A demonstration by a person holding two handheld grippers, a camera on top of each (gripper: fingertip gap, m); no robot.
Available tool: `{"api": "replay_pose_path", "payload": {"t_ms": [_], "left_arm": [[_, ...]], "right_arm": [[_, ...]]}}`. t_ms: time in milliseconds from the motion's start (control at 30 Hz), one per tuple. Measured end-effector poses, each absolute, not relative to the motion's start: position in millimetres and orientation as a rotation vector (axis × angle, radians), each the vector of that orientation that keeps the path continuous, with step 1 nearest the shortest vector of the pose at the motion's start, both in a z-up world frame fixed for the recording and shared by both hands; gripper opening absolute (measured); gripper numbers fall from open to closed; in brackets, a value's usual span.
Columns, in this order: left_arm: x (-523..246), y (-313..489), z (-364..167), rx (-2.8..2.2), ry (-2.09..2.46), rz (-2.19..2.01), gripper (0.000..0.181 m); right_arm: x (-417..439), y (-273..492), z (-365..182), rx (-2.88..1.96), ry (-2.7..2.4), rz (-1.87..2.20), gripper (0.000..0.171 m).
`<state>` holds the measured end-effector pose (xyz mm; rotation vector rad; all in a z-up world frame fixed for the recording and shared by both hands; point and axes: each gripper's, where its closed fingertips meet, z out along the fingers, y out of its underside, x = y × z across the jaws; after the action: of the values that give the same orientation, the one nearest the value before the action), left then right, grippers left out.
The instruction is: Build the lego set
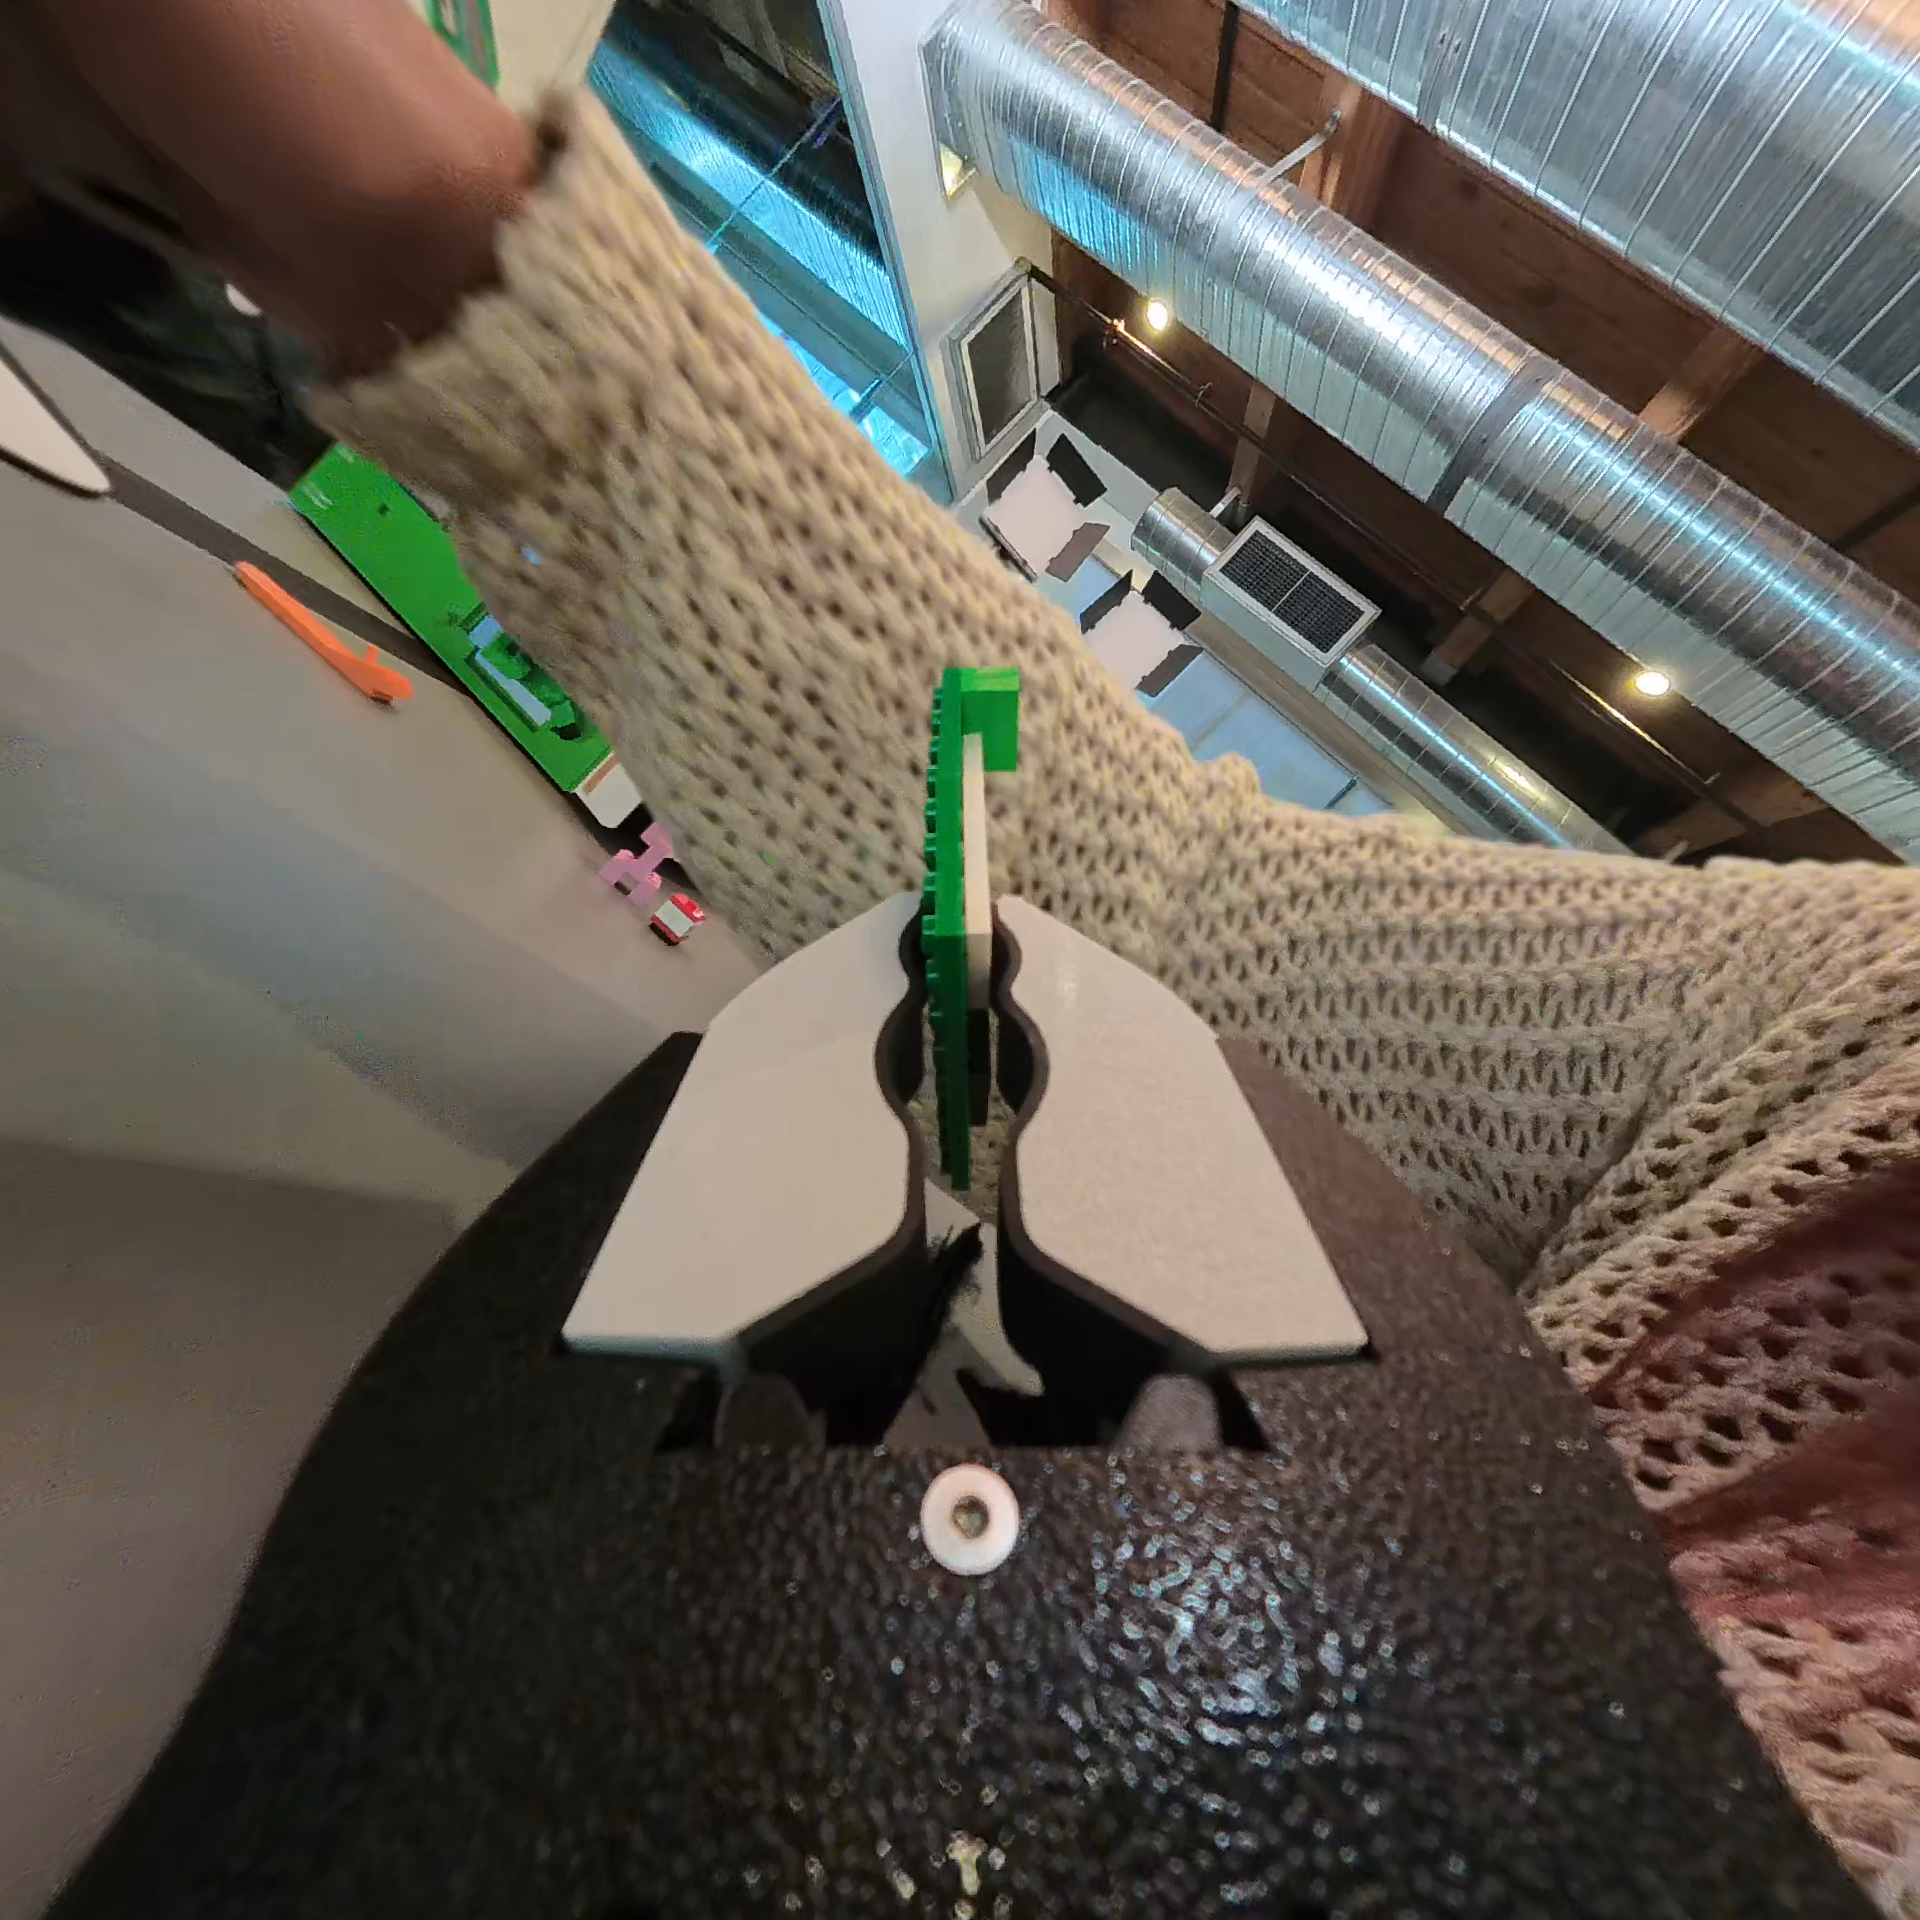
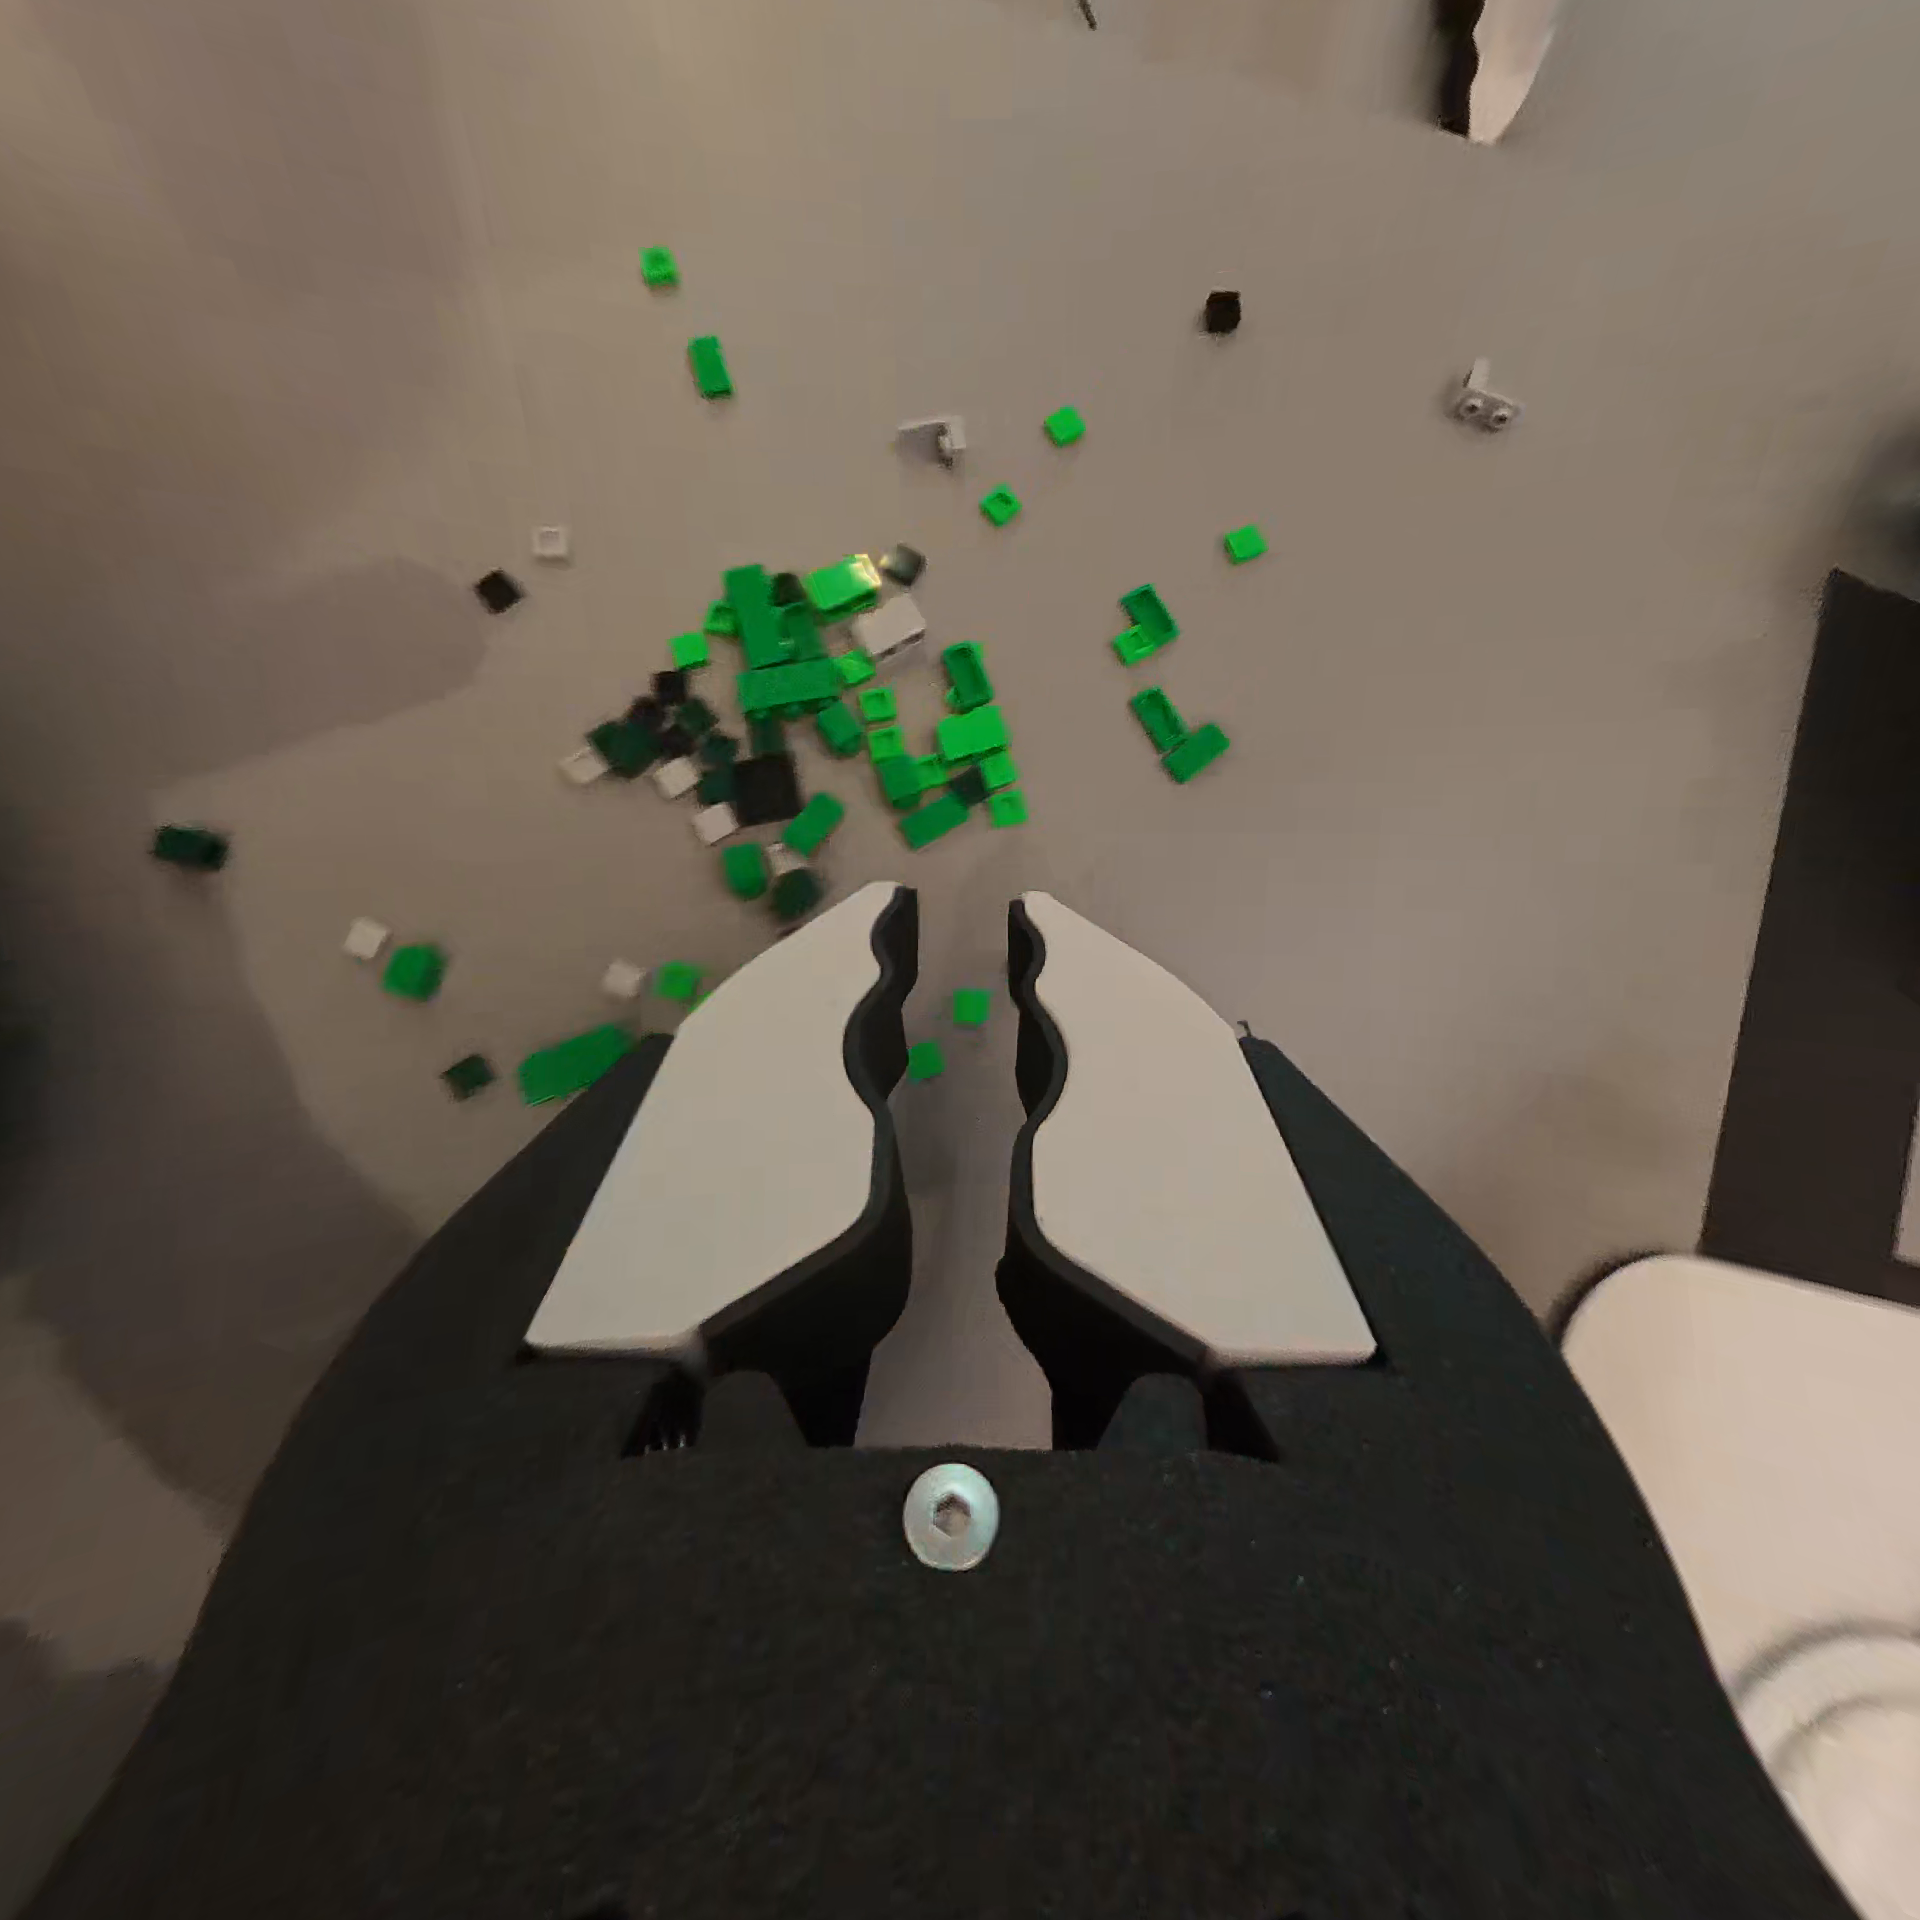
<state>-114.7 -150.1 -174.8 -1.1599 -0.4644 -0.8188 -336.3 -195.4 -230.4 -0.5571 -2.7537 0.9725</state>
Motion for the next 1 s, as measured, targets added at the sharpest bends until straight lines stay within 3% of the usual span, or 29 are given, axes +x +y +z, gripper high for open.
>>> {"api": "replay_pose_path", "payload": {"t_ms": [167, 567, 1000], "left_arm": [[-118.2, -149.9, -176.0, -1.148, -0.490, -0.837, 0.008], [-120.3, -150.1, -174.7, -1.120, -0.499, -0.870, 0.008], [-120.1, -149.9, -174.4, -1.115, -0.509, -0.889, 0.008]], "right_arm": [[-377.2, -205.5, -248.6, -0.516, -2.826, 0.860, 0.016], [-337.7, -243.6, -254.6, -0.006, -3.030, 0.704, 0.021], [-326.8, -248.7, -271.5, -0.005, -3.057, 0.654, 0.021]]}}
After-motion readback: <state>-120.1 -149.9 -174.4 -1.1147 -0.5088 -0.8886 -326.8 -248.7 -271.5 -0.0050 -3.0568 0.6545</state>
